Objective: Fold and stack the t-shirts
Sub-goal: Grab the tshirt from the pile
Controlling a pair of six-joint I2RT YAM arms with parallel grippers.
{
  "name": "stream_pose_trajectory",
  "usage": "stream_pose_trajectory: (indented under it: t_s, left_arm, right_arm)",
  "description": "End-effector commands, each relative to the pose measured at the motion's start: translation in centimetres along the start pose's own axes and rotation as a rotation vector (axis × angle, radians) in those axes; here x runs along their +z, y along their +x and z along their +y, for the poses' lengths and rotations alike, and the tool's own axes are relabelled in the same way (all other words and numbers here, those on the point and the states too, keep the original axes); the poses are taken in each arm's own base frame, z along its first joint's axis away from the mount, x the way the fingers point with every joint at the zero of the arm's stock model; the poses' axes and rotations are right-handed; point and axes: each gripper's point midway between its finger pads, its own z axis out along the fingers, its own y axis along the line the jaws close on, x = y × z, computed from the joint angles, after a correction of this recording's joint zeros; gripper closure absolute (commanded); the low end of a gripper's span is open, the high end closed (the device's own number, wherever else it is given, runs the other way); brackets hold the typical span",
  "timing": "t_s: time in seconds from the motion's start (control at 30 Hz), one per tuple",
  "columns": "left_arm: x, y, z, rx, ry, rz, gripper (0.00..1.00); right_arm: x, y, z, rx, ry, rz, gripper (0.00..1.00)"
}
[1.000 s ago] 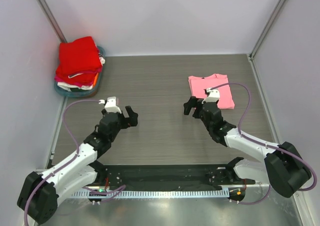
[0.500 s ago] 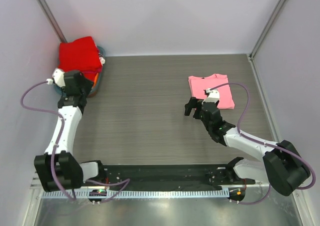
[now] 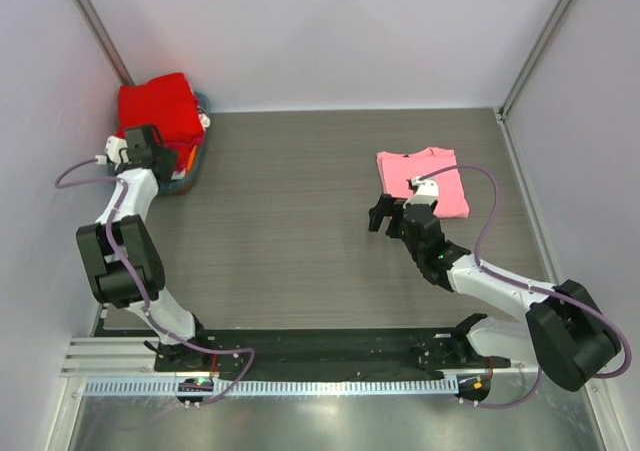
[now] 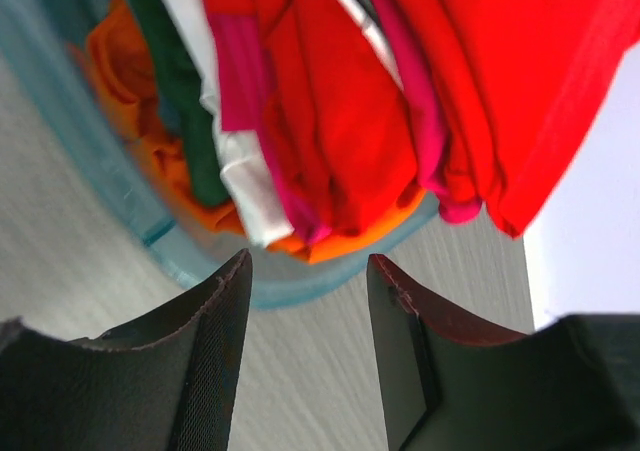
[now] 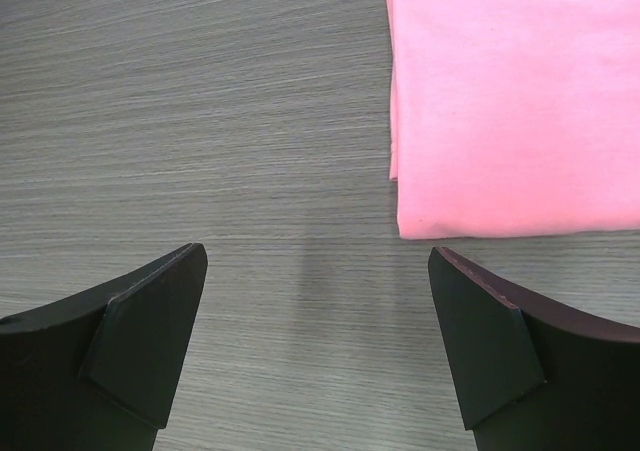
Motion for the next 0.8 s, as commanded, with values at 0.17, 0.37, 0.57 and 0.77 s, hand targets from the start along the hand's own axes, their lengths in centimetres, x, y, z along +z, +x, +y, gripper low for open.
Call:
stream_pose_trajectory:
  t_s: [0.17, 0.37, 0.57, 0.77]
  left_arm:
    - [3.4, -2.9, -3.2, -0.079, 0.018, -0.07, 0.48]
    - [5.9, -3.5, -4.0, -0.066, 0.011, -0.054, 0.73]
    - [3.1, -5.8, -4.1, -0.078, 0.04, -0.096, 1.0]
    - [-7.5, -12.2, -5.9, -0.208, 0.161, -0.356, 1.0]
  right_arm:
    - [0.6, -1.0, 1.1, 0.004, -0.033, -0.02, 0.01]
    - [0.7, -0.9, 1.3, 0.009, -0.037, -0.02, 0.01]
    - [0.6, -0.9, 1.5, 0.011, -0.048, -0.016, 0.01]
    - [0.8, -0.7, 1.7, 0.01, -0.06, -0.008, 0.01]
